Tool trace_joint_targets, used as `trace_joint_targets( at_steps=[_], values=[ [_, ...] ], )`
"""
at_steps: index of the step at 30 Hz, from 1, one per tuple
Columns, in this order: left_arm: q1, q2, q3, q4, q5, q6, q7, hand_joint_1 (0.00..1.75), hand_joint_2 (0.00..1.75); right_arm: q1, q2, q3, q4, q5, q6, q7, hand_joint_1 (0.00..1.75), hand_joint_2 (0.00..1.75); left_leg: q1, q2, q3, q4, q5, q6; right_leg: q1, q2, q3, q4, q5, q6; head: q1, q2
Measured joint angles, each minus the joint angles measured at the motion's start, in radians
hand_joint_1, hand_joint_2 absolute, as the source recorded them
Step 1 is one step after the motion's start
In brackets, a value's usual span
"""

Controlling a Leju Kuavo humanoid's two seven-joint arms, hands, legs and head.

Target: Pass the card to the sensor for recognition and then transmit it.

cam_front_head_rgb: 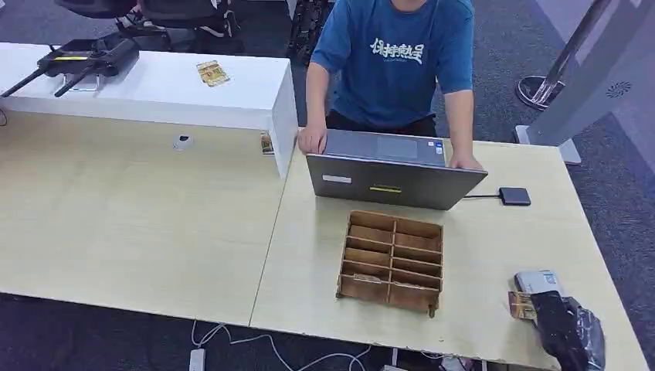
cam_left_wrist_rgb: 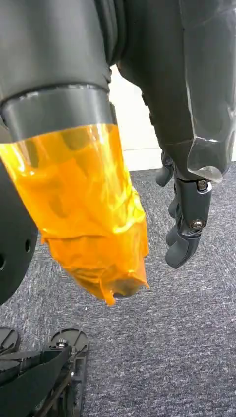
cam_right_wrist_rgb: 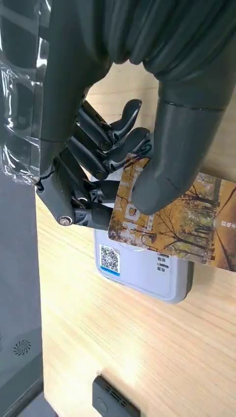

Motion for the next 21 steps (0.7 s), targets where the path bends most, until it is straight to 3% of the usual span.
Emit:
trace_joint_targets(
  at_steps=[21],
  values=[
    [0.000,0.002,0.000,0.000,0.001,-0.006,-0.010,0.00,0.00,-0.027,-0.023,0.011,-0.038,-0.073,0.029,-0.021,1.75,1.75,0.000,0.000,0.000,0.000,0.000,0.000,0.000,0.000,0.000,0.000,0.000,0.000,0.000,0.000]
  ],
)
